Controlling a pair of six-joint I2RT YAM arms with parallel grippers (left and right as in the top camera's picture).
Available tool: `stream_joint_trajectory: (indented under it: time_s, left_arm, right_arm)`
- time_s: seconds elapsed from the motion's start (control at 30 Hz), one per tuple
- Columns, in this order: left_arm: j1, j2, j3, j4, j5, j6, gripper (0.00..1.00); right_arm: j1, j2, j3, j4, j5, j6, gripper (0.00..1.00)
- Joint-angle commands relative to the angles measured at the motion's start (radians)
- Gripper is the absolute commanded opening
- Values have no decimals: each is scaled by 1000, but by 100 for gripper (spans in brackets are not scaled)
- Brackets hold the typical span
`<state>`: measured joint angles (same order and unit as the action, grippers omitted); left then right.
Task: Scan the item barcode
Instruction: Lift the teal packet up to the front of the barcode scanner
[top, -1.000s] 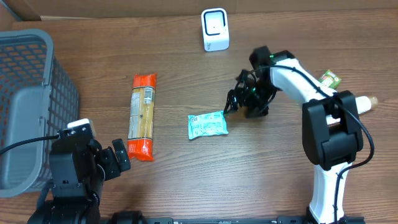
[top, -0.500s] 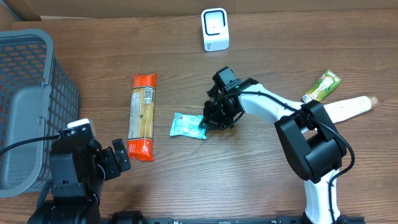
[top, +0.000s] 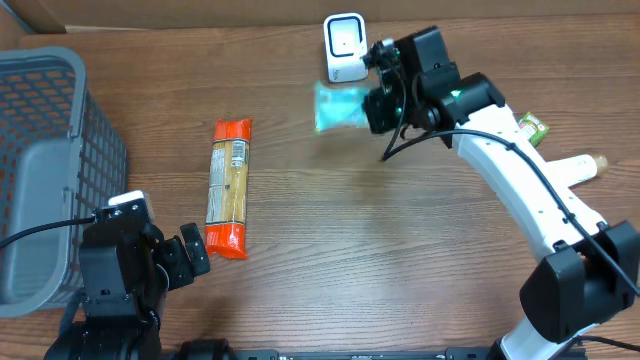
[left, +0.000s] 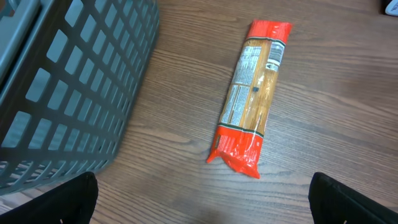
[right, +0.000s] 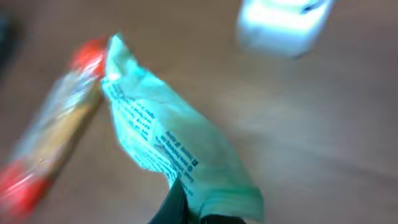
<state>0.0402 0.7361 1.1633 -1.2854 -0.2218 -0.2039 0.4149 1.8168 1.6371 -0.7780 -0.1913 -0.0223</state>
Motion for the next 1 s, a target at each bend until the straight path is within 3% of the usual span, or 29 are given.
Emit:
stream_joint_trajectory:
  time_s: [0.0,0.3,0.53,0.77,0.97]
  left_arm:
    - [5,-3,-3,3,-16,-10,100]
    - [5,-3,-3,3,-16,-10,100]
    - [5,-3,-3,3,-16,-10,100]
    - [5,-3,-3,3,-16,-10,99]
    - [5,-3,-3,3,-16,-10,100]
  right_arm:
    - [11,-10,15,144,405,-133,4]
    - [11,117,12,817,626,-702,4]
    - [11,322,12,1197,636,-1059,4]
    - [16,423,13,1278,644,-1334,4]
    - [18,436,13,1265,636,-1345,4]
